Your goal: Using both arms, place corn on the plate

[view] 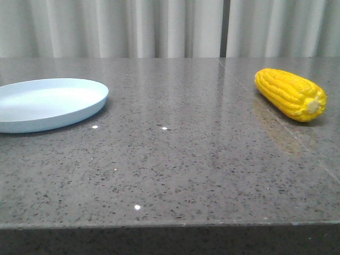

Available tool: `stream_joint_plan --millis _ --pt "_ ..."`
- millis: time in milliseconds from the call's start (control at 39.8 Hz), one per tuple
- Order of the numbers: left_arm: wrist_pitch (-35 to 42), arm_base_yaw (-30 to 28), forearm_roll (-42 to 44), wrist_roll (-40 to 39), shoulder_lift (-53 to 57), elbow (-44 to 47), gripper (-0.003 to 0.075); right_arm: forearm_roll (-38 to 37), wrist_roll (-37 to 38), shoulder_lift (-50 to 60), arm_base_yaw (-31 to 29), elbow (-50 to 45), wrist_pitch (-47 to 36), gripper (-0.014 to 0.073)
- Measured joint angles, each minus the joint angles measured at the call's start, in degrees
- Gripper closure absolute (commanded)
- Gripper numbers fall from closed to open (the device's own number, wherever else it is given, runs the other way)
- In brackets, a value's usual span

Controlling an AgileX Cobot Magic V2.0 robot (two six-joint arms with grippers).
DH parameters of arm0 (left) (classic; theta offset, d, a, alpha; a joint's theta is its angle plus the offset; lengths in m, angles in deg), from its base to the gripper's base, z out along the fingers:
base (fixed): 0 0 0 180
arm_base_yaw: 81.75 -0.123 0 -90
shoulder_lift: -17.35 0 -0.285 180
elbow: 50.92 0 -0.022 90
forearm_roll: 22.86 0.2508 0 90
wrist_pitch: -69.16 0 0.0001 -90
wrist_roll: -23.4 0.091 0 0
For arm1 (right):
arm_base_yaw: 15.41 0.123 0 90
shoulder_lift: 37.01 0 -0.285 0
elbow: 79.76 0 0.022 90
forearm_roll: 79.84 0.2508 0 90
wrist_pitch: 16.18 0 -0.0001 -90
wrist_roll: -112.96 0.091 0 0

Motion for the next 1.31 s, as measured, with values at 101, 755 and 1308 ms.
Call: stream_joint_plan --millis 101,755,1308 --pt "-1.8 0.0 -0.2 0.0 -6.0 -3.7 0.0136 0.0 0.0 0.0 0.0 0.0 0.0 -0.0007" --pt "-1.1 0.0 -1.9 0.0 -20.4 -6.6 0.0419 0.0 0.0 0.0 0.0 0.0 0.0 -0.0007" --pt "-1.5 0.2 -12.4 0.6 -18.7 -12.5 0.0741 0.0 0.0 0.0 0.0 0.0 0.0 -0.0007"
